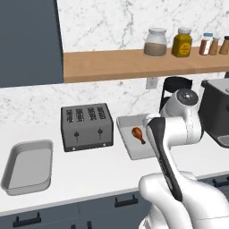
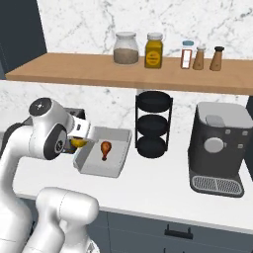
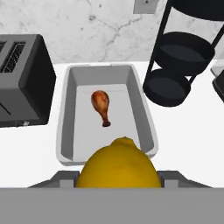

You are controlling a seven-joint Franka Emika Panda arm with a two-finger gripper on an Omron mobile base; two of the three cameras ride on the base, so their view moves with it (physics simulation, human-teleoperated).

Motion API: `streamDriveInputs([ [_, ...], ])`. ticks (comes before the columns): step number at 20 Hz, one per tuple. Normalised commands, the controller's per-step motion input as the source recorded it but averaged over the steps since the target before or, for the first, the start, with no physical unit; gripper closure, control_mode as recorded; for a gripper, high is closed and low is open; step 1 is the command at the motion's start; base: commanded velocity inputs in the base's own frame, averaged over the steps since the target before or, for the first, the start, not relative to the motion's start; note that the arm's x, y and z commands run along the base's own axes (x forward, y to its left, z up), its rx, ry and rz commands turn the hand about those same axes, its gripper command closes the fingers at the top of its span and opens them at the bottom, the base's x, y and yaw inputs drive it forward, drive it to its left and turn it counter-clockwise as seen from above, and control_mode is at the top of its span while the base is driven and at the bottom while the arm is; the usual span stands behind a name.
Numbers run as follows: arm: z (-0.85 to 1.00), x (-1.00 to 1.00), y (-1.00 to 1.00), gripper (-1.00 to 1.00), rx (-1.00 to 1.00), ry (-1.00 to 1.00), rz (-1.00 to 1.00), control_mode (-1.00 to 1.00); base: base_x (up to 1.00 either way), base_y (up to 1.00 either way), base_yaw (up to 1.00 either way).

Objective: Place one lemon and one chicken drumstick in each tupperware on the nearby counter, to pack two identical lunches.

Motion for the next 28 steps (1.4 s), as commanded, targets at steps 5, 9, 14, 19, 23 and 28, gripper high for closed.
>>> streamDriveInputs([
  [5,-0.67,0.59,-0.56,1.00,0.10,0.00,0.01,-1.00,0.00,0.00,0.00],
  [9,-0.76,0.63,-0.21,1.00,0.07,0.00,0.00,-1.00,0.00,0.00,0.00],
  [14,-0.58,0.78,0.00,1.00,0.01,0.06,0.00,-1.00,0.00,0.00,0.00],
  [19,-0.43,0.71,0.00,1.00,0.00,0.14,0.00,-1.00,0.00,0.00,0.00],
  [23,-0.25,0.58,0.00,1.00,0.00,0.12,0.00,-1.00,0.00,0.00,0.00],
  [28,-0.17,0.53,0.00,1.00,0.00,0.06,0.00,-1.00,0.00,0.00,0.00],
])
